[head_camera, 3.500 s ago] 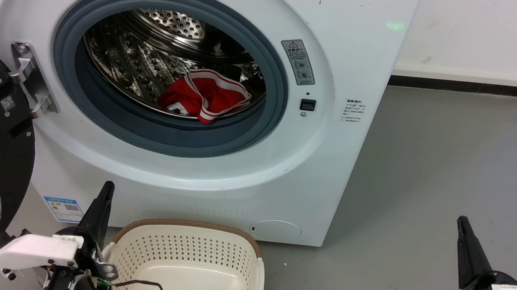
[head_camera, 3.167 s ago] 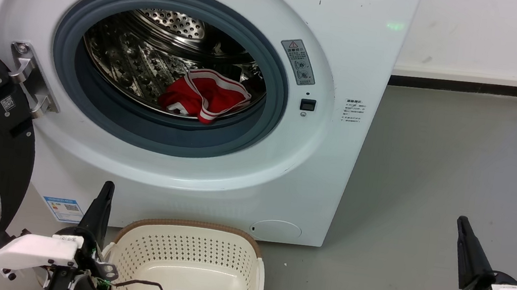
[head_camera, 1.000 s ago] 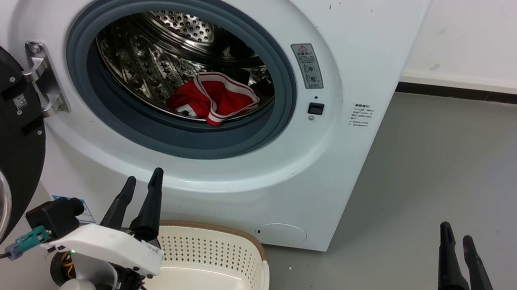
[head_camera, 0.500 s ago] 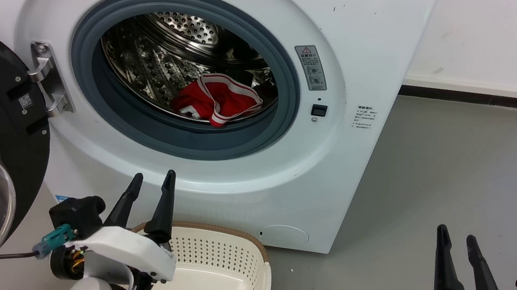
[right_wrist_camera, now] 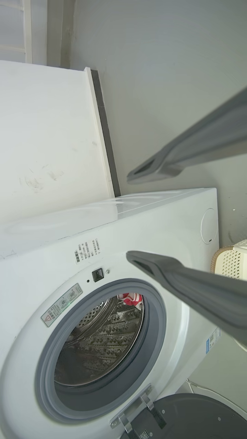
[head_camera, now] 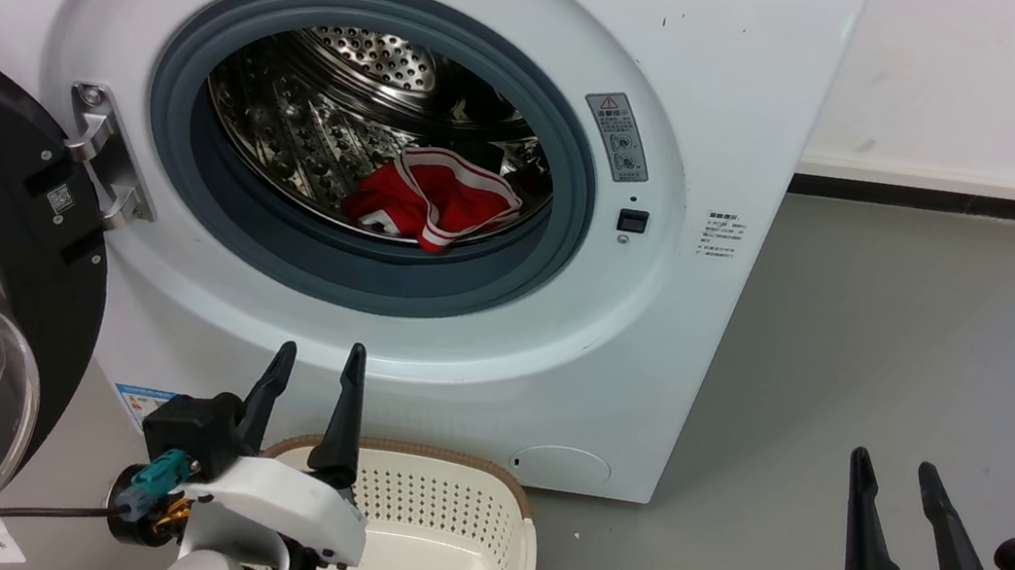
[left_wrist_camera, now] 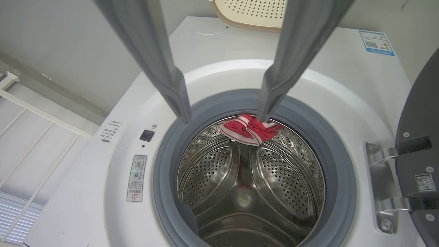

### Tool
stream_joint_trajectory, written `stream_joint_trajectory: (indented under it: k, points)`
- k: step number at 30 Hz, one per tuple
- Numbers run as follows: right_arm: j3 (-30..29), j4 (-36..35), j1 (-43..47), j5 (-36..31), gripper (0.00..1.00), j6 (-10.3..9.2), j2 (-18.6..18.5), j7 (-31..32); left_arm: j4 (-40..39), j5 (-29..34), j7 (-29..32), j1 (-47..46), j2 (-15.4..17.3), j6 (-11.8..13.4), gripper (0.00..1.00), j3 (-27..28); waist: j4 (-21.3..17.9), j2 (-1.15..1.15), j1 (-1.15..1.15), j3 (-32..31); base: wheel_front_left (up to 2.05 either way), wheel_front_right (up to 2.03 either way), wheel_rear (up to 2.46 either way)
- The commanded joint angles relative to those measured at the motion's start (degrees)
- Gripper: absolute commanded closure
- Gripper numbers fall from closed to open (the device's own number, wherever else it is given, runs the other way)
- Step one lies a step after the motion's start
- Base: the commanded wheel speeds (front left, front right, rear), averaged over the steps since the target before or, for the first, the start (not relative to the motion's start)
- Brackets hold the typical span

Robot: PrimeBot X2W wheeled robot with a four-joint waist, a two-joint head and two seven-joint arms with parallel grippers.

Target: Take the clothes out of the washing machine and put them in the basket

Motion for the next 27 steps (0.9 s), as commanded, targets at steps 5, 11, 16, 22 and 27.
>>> stream_joint_trajectory:
  k: [5,11,16,22,27]
  points:
    - [0.15,-1.27,0.81,-4.04,0.00,0.00,0.04,-0.70,-0.37,3.64,-1.16,-0.98,0.11,0.79,0.00,-1.12,0.35,0.00,-0.01,-0.04,0.00,0.00,0.00]
    - [0.34,-1.61,0.90,-7.13,0.00,0.00,0.05,-1.01,-0.06,6.42,-1.90,-0.79,0.04,1.46,0.00,-1.64,0.58,0.00,-0.01,-0.08,0.00,0.00,0.00]
    - [0.30,-1.90,1.16,-9.22,0.00,0.00,0.05,-1.18,-0.02,8.28,-2.38,-0.81,0.02,1.95,0.00,-1.70,0.76,0.00,-0.01,-0.10,0.00,0.00,0.00]
    - [0.32,-2.32,1.51,-12.15,0.00,0.00,0.06,-1.32,0.13,11.07,-3.04,-0.90,0.08,2.46,0.00,-1.70,1.01,0.00,-0.01,-0.17,0.00,0.00,0.00]
    - [0.36,-2.56,1.84,-14.20,0.00,0.00,0.07,-1.39,0.25,13.22,-3.60,-0.82,0.12,2.78,0.00,-1.69,1.15,0.00,-0.01,-0.25,0.00,0.00,0.00]
